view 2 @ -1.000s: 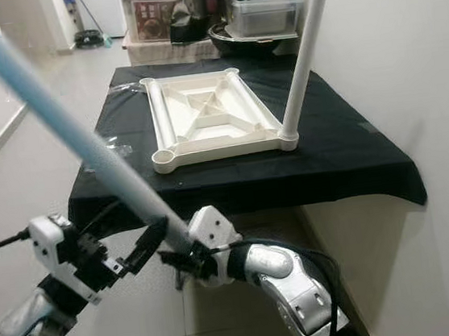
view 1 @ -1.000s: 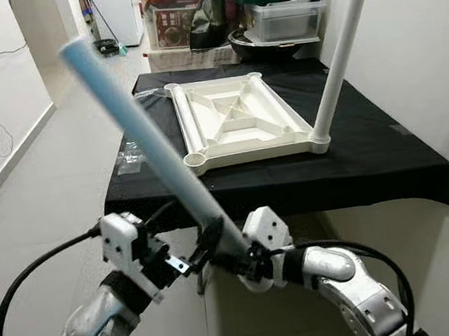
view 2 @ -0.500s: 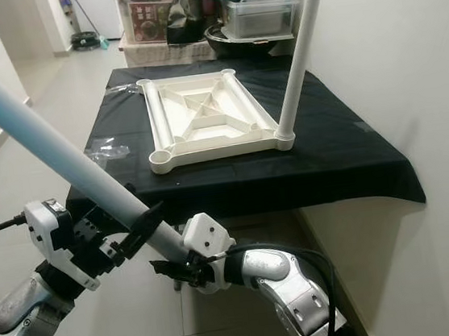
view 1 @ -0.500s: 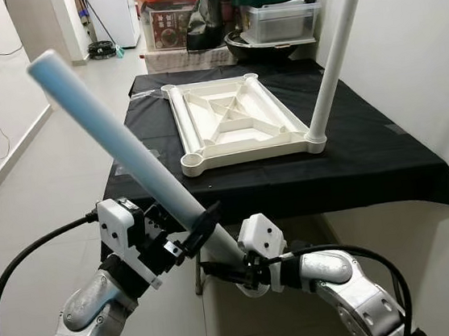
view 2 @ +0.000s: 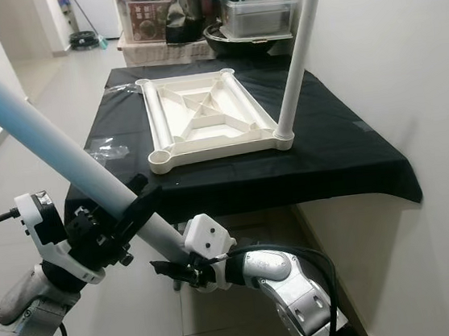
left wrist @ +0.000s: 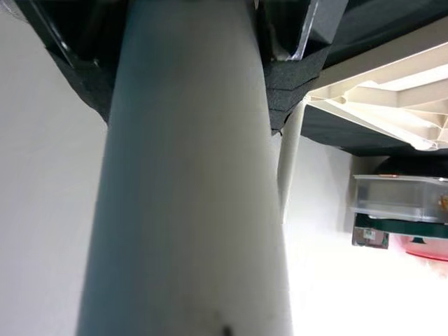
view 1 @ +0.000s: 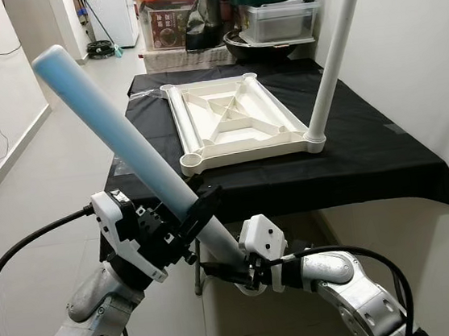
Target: Building children table
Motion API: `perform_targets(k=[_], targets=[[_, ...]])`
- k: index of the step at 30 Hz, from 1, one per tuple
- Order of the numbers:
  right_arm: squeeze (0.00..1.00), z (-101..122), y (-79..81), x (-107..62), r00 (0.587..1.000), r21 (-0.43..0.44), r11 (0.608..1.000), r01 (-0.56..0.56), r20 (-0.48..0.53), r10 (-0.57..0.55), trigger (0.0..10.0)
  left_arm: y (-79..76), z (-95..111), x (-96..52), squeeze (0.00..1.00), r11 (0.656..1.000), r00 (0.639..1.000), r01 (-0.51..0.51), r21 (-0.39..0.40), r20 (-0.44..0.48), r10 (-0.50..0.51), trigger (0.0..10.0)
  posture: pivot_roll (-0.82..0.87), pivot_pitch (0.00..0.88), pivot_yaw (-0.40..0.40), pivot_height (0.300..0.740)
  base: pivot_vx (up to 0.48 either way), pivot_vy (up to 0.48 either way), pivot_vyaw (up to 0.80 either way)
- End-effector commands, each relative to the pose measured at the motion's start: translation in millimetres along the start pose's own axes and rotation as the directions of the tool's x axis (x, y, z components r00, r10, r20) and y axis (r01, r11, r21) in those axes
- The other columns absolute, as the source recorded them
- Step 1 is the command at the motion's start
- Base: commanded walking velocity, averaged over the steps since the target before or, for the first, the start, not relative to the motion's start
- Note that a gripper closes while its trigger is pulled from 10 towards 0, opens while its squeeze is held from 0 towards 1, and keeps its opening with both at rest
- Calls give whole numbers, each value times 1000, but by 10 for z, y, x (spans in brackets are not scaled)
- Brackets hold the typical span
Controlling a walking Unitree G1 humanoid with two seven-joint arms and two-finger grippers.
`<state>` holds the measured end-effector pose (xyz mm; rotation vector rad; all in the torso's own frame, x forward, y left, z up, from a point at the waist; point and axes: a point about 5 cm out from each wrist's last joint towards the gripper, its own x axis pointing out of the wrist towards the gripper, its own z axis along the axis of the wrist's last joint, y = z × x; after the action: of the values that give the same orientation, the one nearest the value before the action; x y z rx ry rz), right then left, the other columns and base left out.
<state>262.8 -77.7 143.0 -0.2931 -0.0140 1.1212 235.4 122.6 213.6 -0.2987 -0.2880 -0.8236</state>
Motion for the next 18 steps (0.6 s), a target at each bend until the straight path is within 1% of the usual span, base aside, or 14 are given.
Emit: perform_targets(k=[1, 2, 3, 5, 9, 10, 11, 13, 14, 16, 18], targets=[[27, -21, -11, 1, 1000, -6, 1000, 11, -1, -11, 10000, -16, -50, 36, 0, 1000, 1000, 5, -26, -26, -6, 10000, -31, 0, -57, 740, 0, 0, 0], [27, -21, -11, 1, 1000, -6, 1000, 11, -1, -11, 10000, -16, -50, 36, 0, 1000, 1000, 5, -26, -26, -6, 10000, -31, 0, -57, 740, 0, 0, 0], [1000, -12, -37, 1, 1000, 11, 1000, 25, 11, -26, 10000, -38, -57, 39, 0, 1000, 999, 17, -23, -37, -18, 10000, -27, 0, -61, 740, 0, 0, 0], [1000, -9, -77, 4, 999, 24, 999, 47, 12, -47, 10000, -53, -63, 32, 0, 1000, 998, 28, -11, -51, -28, 10000, -25, 0, -61, 740, 0, 0, 0], [1000, -13, -94, 11, 999, 24, 998, 51, 1, -51, 10000, -45, -65, 18, 0, 999, 997, 34, 1, -65, -34, 10000, -22, 0, -64, 740, 0, 0, 0], [290, 18, -101, 19, 999, 40, 998, 43, 16, -43, 10000, -37, -67, 12, 0, 999, 997, 38, 6, -73, -37, 10000, -22, 0, -63, 740, 0, 0, 0], [0, 73, -109, 29, 999, 57, 998, 29, 44, -32, 10000, -31, -74, 9, 0, 999, 996, 43, 11, -85, -42, 10000, -23, 0, -63, 740, 0, 0, 0], [0, 113, -114, 34, 998, 68, 998, 19, 64, -23, 10000, -27, -79, 7, 0, 999, 995, 47, 14, -92, -45, 10000, -23, 0, -63, 740, 0, 0, 0], [0, 174, -125, 45, 996, 82, 997, 3, 92, -11, 10000, -32, -90, 11, 0, 998, 993, 53, 15, -103, -51, 10000, -24, 0, -62, 740, 0, 0, 0], [0, 184, -126, 48, 995, 84, 996, 0, 96, -8, 10000, -34, -92, 13, 0, 998, 993, 54, 15, -105, -52, 10000, -24, 0, -62, 740, 0, 0, 0], [0, 202, -111, 72, 994, 78, 997, -25, 104, 17, 10000, -47, -107, 29, 0, 998, 992, 65, 17, -113, -63, 10000, -24, 0, -64, 740, 0, 0, 0]])
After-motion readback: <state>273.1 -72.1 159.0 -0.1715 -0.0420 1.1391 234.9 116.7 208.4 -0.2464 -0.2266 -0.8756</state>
